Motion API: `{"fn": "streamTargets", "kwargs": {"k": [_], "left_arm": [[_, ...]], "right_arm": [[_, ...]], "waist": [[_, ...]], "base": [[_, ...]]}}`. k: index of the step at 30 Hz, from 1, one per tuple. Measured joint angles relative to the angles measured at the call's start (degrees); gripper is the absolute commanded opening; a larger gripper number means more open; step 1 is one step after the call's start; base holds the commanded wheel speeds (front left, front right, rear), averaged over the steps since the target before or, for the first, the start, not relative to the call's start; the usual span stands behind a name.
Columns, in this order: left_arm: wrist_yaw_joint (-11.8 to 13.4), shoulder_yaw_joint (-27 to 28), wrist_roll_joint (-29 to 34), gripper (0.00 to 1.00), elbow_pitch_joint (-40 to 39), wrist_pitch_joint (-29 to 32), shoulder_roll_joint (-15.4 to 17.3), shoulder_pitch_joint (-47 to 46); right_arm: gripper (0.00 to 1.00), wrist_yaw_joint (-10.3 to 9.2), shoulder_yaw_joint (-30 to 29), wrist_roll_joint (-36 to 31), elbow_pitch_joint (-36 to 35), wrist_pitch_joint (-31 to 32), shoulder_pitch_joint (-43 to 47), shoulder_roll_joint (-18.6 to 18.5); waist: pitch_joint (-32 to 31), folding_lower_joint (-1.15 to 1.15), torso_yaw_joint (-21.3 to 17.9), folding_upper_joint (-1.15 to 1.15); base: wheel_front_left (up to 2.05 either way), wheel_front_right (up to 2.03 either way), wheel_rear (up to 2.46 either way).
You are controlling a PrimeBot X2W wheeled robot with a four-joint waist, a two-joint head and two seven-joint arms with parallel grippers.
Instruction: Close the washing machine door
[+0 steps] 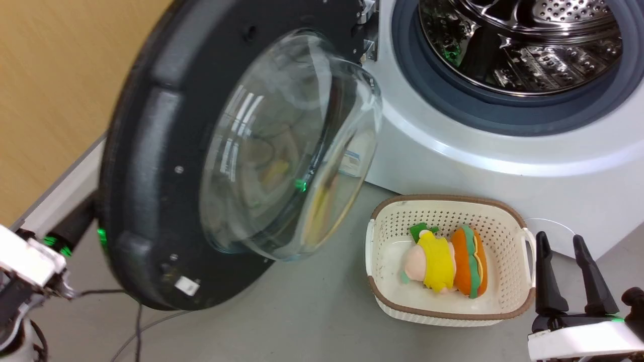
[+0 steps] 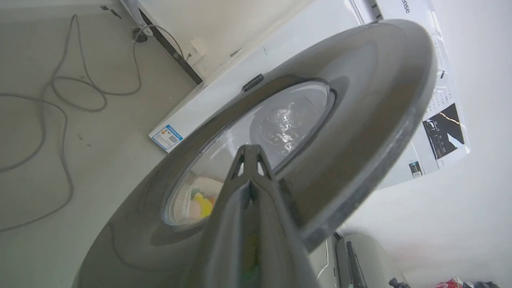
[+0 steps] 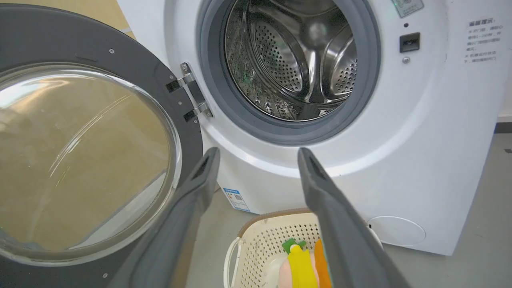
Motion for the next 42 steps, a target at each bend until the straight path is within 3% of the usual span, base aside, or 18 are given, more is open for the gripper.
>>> {"fn": "streamTargets", "kwargs": {"k": [9,19,29,42], "left_arm": [[-0.65,-5.91,-10.18,0.0,-11.21,5.19,-3.78,7.24],[-0.89,-17.97,-8.9,0.0,-15.67,3.82,-8.2,9.79],[-0.89,-31.38,-6.75,0.0,-13.23,-3.34,-9.96,9.26],[-0.89,-45.26,-4.44,0.0,-2.25,-24.14,-11.03,1.68]], "right_arm": [[1.0,0.0,-0.49,0.99,0.23,-1.21,0.01,0.02],[1.0,0.0,0.1,0.92,0.2,-1.23,0.0,0.04],[1.0,0.0,0.19,0.76,-0.07,-1.23,-0.79,0.04],[1.0,0.0,0.13,0.44,-0.21,-1.24,-2.62,0.08]], "waist": [[0.15,0.0,1.85,0.0],[-0.15,0.0,0.54,0.0],[0.6,0.0,-4.5,0.0],[2.72,0.0,-14.53,0.0]], "base": [[0.0,0.0,0.0],[0.0,0.0,0.0],[0.0,0.0,0.0],[0.0,0.0,0.0]]}}
